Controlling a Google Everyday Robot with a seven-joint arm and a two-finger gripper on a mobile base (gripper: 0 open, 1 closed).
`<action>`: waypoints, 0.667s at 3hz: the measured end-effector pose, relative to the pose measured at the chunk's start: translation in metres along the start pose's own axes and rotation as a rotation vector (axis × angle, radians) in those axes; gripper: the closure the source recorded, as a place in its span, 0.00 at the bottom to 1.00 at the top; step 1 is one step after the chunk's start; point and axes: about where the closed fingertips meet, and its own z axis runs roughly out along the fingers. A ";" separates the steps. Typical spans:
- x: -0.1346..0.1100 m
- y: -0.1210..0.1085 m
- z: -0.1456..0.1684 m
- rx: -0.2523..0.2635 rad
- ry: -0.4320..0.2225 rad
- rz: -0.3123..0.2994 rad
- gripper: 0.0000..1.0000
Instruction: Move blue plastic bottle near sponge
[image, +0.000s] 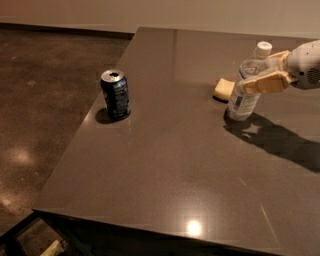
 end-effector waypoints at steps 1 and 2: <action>-0.001 0.001 0.002 -0.004 0.000 -0.001 0.00; -0.001 0.001 0.002 -0.004 0.000 -0.001 0.00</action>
Offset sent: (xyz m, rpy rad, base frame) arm 0.0003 0.0021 -0.0003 0.0003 0.0006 0.0036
